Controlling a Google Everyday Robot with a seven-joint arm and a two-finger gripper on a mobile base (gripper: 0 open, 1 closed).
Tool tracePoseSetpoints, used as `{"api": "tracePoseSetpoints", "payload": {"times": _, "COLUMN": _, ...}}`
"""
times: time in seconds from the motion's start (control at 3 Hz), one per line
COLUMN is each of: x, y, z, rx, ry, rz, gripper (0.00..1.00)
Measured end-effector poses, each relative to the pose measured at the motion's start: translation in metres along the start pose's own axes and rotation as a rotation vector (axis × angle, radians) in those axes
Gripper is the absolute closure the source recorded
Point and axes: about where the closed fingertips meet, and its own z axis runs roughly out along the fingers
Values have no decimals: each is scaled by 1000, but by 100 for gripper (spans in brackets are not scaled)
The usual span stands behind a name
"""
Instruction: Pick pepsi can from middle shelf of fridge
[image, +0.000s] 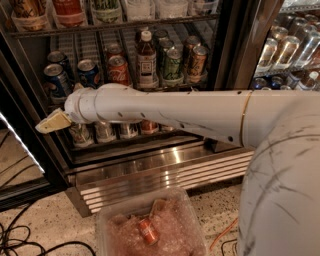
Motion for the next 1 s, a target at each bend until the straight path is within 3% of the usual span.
{"api": "tracePoseSetpoints", "payload": {"times": 1.0, "x": -9, "y": -12, "z": 39, "rx": 12, "ry": -68, "rz": -21, "gripper": 0}}
